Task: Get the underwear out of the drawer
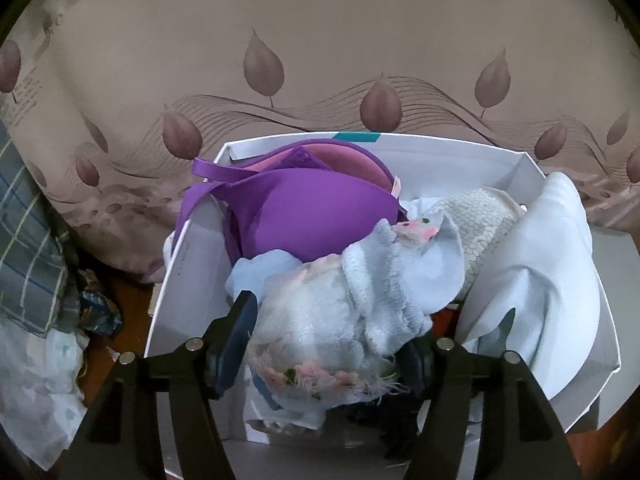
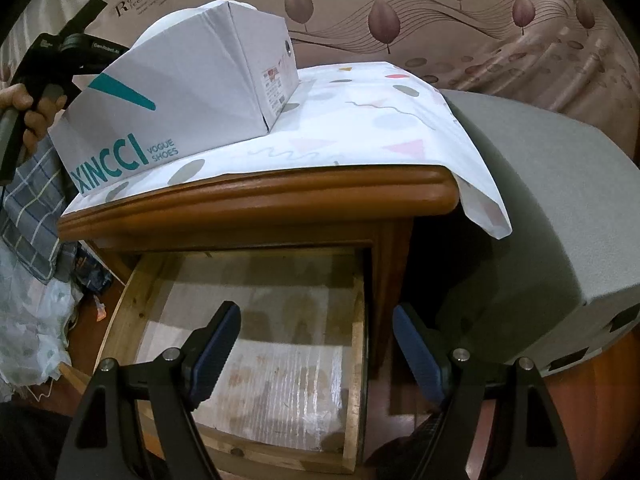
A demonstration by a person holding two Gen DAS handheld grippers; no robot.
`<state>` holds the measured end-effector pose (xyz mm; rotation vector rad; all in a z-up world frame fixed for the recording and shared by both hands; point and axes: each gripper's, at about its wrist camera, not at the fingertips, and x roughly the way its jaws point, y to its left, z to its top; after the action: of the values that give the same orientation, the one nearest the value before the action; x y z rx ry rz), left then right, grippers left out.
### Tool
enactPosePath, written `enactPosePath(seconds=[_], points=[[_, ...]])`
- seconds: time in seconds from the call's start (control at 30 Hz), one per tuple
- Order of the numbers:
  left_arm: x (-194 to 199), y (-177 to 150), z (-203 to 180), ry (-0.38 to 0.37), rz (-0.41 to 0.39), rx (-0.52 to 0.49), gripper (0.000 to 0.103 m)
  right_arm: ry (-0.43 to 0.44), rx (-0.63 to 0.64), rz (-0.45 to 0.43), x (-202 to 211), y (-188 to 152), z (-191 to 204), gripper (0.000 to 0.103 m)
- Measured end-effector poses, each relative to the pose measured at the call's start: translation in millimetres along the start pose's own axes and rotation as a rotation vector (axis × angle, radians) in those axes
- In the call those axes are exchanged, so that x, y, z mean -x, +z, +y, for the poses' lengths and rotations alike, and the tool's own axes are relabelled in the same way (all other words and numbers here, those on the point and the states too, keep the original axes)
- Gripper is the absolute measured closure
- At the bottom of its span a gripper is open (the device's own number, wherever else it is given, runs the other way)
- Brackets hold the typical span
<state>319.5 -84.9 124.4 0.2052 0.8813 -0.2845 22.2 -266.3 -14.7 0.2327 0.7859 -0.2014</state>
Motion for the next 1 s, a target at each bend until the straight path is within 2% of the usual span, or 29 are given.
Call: enactPosePath(seconds=[0.2, 0.57, 1.0], points=[[14, -1, -5, 0.035, -0.046, -0.022, 0.034, -0.001, 0.003, -0.001, 0, -1, 0, 0.023], [40, -7, -3, 0.053, -0.106, -0.037, 0.028, 0.000, 0.008, -0.003, 1, -2, 4, 0.023], [72, -36, 8, 0.019, -0.148, -0.003, 0.027, 0.012, -0.001, -0.019, 4, -4, 5, 0.022]])
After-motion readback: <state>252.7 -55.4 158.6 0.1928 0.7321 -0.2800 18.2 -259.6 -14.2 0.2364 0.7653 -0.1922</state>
